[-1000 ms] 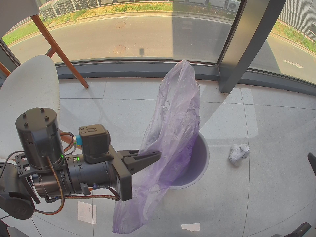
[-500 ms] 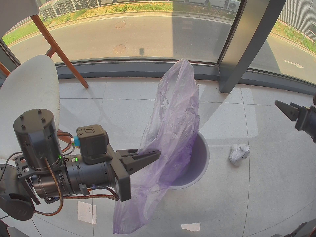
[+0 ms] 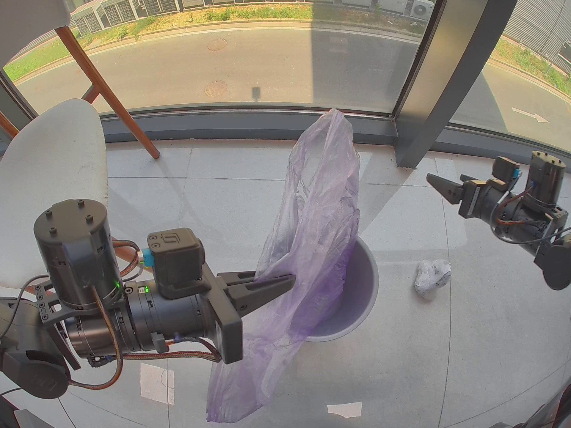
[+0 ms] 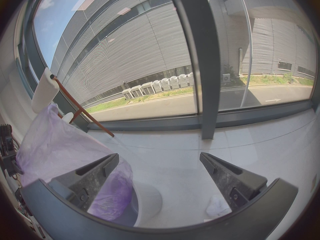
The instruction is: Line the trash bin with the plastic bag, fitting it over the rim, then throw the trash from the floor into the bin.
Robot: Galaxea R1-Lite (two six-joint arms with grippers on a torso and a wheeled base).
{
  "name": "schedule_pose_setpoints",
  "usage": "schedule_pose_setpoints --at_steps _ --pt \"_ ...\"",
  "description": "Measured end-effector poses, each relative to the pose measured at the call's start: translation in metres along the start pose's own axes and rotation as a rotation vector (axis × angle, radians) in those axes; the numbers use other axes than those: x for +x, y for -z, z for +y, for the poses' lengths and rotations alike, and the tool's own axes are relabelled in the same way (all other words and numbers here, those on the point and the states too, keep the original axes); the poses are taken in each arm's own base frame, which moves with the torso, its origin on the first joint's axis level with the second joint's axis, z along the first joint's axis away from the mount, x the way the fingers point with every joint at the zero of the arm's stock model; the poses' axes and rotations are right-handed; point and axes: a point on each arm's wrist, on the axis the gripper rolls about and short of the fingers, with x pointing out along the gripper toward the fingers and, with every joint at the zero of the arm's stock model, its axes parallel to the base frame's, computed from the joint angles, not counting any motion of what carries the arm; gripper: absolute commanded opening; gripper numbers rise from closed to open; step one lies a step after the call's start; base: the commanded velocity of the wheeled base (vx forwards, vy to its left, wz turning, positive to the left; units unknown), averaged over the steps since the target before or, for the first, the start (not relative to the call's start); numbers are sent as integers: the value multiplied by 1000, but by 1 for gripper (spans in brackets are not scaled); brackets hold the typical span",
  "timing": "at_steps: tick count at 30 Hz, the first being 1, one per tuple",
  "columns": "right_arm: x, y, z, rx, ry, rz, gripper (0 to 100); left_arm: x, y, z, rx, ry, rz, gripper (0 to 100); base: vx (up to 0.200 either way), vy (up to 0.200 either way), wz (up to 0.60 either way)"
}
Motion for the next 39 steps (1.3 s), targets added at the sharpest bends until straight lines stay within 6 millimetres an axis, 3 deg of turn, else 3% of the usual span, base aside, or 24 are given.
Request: schedule_pose_setpoints --at_steps 5,6,16,24,31,39 --pt "27 16 10 -1 -47 31 100 1 2 0 3 0 6 0 0 0 0" --pt "33 18 11 -2 -52 35 0 1 2 1 3 0 7 0 0 0 0" --pt "85 32 18 -5 -86 40 0 1 3 1 4 -1 9 0 0 0 0" --pt "117 59 47 -7 -164 88 0 2 3 1 4 -1 10 0 0 0 0" --pt "125 80 70 -11 -222 138 0 2 3 1 3 -1 11 0 0 0 0" --pt "112 105 79 -16 -242 230 0 2 2 1 3 -2 8 0 0 0 0"
